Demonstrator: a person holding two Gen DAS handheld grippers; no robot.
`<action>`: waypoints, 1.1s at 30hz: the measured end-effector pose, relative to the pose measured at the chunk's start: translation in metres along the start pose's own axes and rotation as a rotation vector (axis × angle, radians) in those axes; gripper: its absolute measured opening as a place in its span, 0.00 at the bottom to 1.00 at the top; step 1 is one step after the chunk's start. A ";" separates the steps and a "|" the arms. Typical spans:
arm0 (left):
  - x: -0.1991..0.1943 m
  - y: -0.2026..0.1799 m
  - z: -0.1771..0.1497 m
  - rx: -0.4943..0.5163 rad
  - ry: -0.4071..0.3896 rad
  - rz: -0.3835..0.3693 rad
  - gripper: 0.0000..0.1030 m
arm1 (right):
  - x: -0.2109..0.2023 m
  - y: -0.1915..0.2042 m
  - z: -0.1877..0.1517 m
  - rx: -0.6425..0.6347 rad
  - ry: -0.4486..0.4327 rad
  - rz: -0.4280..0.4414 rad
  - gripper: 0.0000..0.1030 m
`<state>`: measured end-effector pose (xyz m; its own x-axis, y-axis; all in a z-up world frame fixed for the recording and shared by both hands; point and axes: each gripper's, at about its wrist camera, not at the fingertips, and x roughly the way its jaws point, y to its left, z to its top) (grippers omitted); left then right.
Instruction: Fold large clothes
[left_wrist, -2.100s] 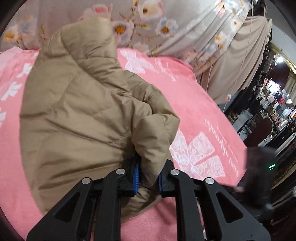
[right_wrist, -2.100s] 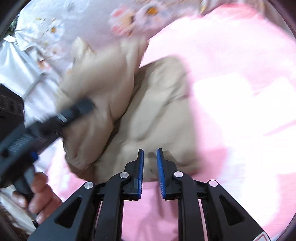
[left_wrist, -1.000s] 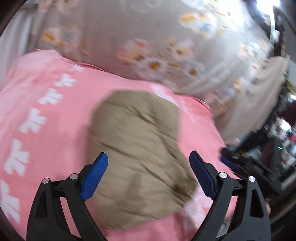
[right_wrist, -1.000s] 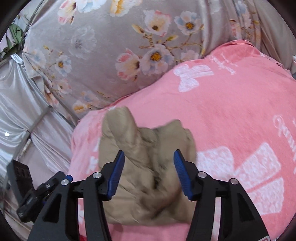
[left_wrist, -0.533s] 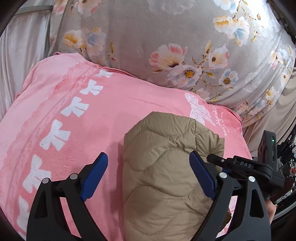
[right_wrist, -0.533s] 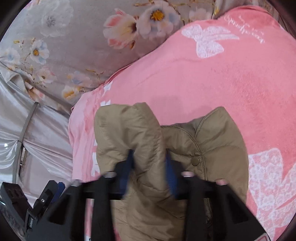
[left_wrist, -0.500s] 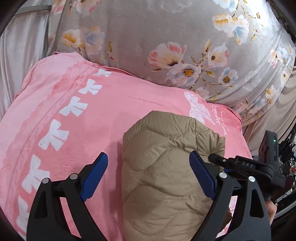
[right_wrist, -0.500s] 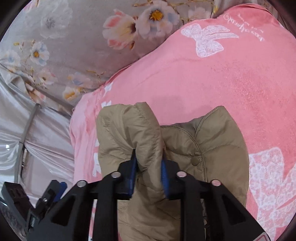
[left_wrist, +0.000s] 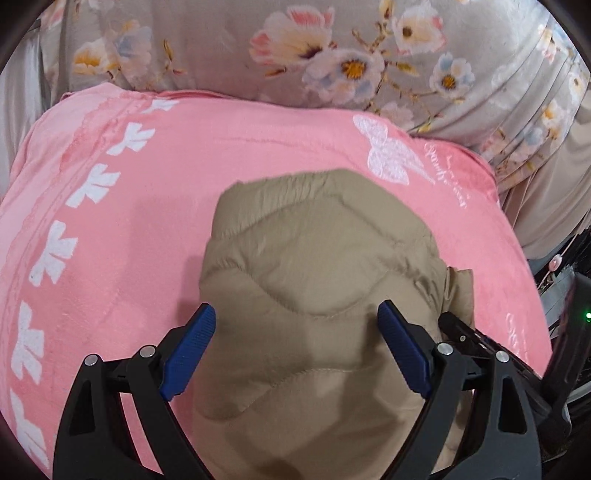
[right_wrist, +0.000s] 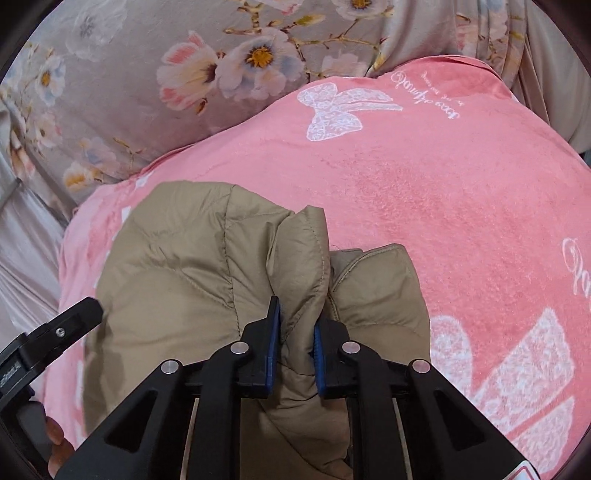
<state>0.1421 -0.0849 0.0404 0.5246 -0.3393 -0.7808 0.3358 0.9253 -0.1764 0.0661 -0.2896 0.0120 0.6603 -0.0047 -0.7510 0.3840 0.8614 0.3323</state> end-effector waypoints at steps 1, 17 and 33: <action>0.007 -0.001 -0.003 0.003 0.001 0.014 0.86 | 0.003 -0.002 -0.003 -0.006 -0.003 -0.003 0.15; 0.048 -0.017 -0.029 0.064 -0.072 0.138 0.96 | 0.037 -0.013 -0.029 -0.028 -0.072 -0.004 0.22; 0.065 -0.021 -0.031 0.085 -0.102 0.169 0.96 | 0.043 -0.017 -0.031 -0.012 -0.081 0.010 0.23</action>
<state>0.1443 -0.1214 -0.0252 0.6543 -0.1995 -0.7294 0.2987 0.9543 0.0069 0.0679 -0.2888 -0.0439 0.7143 -0.0367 -0.6989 0.3697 0.8677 0.3323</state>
